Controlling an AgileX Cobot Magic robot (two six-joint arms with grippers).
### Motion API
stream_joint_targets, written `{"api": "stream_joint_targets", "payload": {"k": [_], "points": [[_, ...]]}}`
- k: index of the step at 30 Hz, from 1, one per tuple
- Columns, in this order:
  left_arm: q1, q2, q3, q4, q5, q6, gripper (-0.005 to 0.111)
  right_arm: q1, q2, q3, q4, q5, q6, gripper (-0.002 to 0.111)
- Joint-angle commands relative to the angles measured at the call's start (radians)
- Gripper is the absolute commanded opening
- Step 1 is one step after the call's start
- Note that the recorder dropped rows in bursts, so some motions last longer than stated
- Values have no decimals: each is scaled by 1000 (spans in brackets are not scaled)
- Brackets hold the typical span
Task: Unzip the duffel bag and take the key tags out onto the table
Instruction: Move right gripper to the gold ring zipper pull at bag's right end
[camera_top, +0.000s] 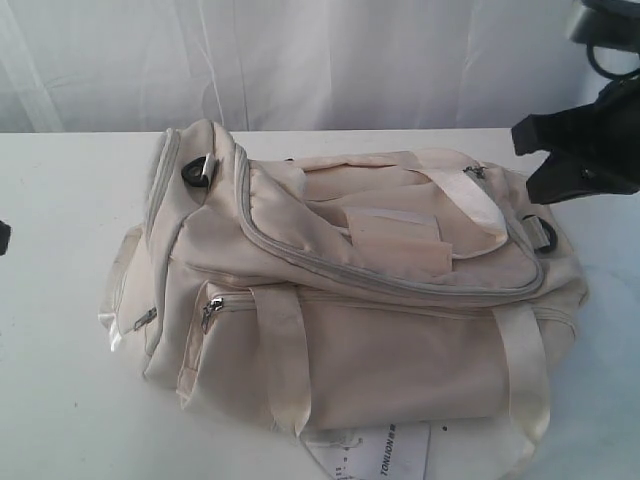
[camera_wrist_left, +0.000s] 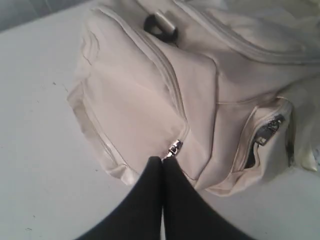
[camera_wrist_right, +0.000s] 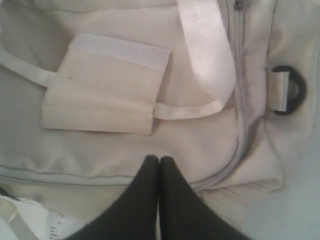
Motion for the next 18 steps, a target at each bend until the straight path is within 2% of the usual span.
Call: {"api": "stream_joint_targets", "payload": {"k": [1, 4, 7, 8, 11, 18], "points": [[-5, 185, -94, -31, 124, -11, 0, -2, 70, -14, -166, -79, 67, 1], [-5, 255, -96, -110, 128, 42, 0, -2, 131, -14, -229, -165, 93, 20], [-5, 262, -119, -242, 182, 170, 0, -2, 217, -14, -329, -266, 143, 55], [-5, 262, -123, -274, 209, 201, 0, -2, 244, -16, -356, -289, 167, 62], [-5, 262, -123, -389, 258, 302, 0, -27, 342, -48, -374, -318, 200, 62], [-5, 262, -123, -422, 274, 315, 0, -61, 464, -77, -360, -325, 183, 62]]}}
